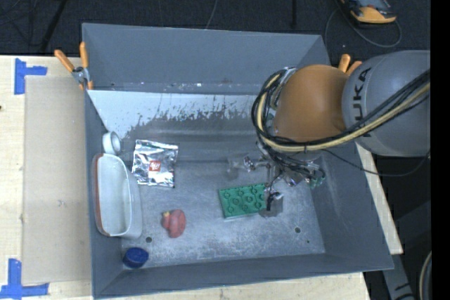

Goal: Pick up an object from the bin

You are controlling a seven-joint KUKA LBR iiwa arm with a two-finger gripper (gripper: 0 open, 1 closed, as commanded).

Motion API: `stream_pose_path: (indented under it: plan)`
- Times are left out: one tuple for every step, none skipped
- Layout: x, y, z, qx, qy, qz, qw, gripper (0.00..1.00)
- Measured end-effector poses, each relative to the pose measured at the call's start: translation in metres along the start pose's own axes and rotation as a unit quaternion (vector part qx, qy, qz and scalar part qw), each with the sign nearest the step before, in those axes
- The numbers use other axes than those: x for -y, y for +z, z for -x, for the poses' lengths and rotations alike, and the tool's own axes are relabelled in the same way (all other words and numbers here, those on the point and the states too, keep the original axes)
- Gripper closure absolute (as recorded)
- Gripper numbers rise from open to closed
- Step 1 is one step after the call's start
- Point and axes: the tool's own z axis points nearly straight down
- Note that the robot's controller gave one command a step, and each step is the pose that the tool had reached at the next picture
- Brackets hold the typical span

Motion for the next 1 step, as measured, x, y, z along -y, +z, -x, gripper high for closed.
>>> stream_pose_path:
  plan:
    - [0.0196,0.0443,0.0119,0.0014,-0.004,-0.001,1.0000,0.00]
